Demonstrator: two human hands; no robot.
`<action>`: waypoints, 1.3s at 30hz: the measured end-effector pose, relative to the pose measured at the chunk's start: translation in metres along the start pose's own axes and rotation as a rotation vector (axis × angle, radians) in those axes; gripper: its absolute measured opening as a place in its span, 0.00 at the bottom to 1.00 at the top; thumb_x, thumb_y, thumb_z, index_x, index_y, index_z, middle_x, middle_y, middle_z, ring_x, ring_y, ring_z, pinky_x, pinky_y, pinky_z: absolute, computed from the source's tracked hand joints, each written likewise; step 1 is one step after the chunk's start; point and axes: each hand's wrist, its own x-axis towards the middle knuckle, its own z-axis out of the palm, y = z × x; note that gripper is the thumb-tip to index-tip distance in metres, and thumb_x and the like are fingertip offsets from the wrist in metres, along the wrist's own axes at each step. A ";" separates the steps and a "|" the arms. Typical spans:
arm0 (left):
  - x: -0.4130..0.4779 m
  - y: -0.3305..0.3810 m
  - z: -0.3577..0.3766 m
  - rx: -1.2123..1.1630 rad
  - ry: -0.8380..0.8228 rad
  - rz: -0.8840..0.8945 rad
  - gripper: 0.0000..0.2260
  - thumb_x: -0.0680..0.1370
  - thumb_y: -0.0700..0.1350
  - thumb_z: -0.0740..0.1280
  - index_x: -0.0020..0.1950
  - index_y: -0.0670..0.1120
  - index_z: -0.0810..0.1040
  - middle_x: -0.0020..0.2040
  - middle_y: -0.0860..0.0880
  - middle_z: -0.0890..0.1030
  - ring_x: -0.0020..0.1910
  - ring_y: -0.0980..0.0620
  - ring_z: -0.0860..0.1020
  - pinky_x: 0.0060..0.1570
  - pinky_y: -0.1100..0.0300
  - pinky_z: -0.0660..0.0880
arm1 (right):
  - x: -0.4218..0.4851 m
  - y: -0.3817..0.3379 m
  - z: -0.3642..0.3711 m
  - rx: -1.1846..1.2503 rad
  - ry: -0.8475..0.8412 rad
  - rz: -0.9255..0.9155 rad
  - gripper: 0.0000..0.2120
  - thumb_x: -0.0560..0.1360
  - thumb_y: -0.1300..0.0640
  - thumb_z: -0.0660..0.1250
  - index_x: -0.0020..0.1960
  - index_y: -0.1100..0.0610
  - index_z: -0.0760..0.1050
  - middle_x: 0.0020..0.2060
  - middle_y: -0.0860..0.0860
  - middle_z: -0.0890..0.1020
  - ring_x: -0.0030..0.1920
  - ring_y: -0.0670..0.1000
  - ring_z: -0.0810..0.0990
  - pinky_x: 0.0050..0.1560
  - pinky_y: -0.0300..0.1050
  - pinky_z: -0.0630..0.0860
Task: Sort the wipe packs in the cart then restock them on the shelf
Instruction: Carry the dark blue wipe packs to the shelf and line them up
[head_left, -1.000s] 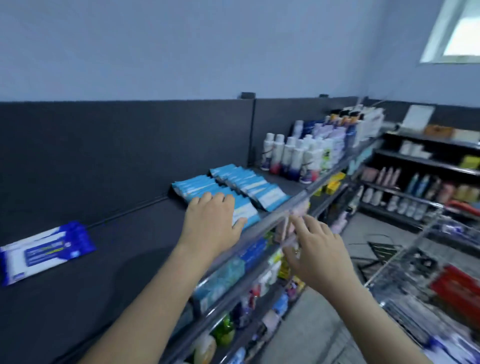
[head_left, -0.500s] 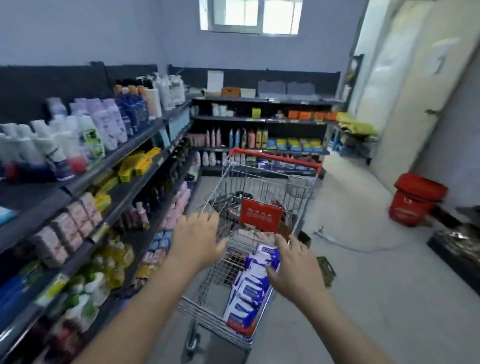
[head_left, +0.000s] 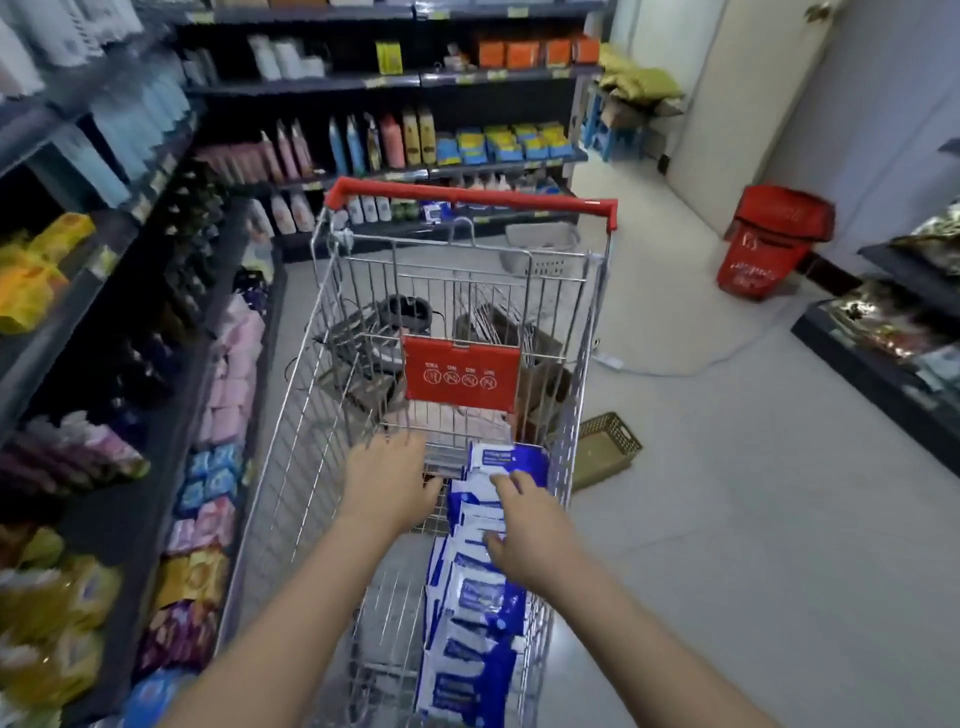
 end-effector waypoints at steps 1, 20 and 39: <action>0.026 -0.005 0.016 -0.009 -0.027 0.008 0.24 0.77 0.59 0.58 0.68 0.47 0.65 0.65 0.48 0.73 0.64 0.48 0.71 0.62 0.52 0.68 | 0.030 0.005 0.012 0.012 -0.043 0.063 0.29 0.76 0.52 0.64 0.73 0.56 0.57 0.70 0.55 0.63 0.66 0.57 0.68 0.63 0.50 0.69; 0.283 0.064 0.291 -0.902 -0.320 -0.198 0.44 0.65 0.54 0.78 0.74 0.43 0.60 0.68 0.42 0.68 0.65 0.46 0.70 0.60 0.59 0.67 | 0.252 0.120 0.194 0.629 0.257 0.866 0.28 0.78 0.60 0.60 0.75 0.60 0.56 0.71 0.57 0.65 0.70 0.56 0.65 0.68 0.47 0.63; 0.273 -0.067 0.286 -0.856 -0.453 -0.266 0.14 0.66 0.33 0.76 0.41 0.44 0.73 0.48 0.37 0.79 0.34 0.49 0.74 0.28 0.60 0.71 | 0.329 0.153 0.193 0.385 0.069 0.926 0.47 0.68 0.41 0.73 0.74 0.64 0.54 0.71 0.59 0.63 0.71 0.58 0.63 0.67 0.53 0.64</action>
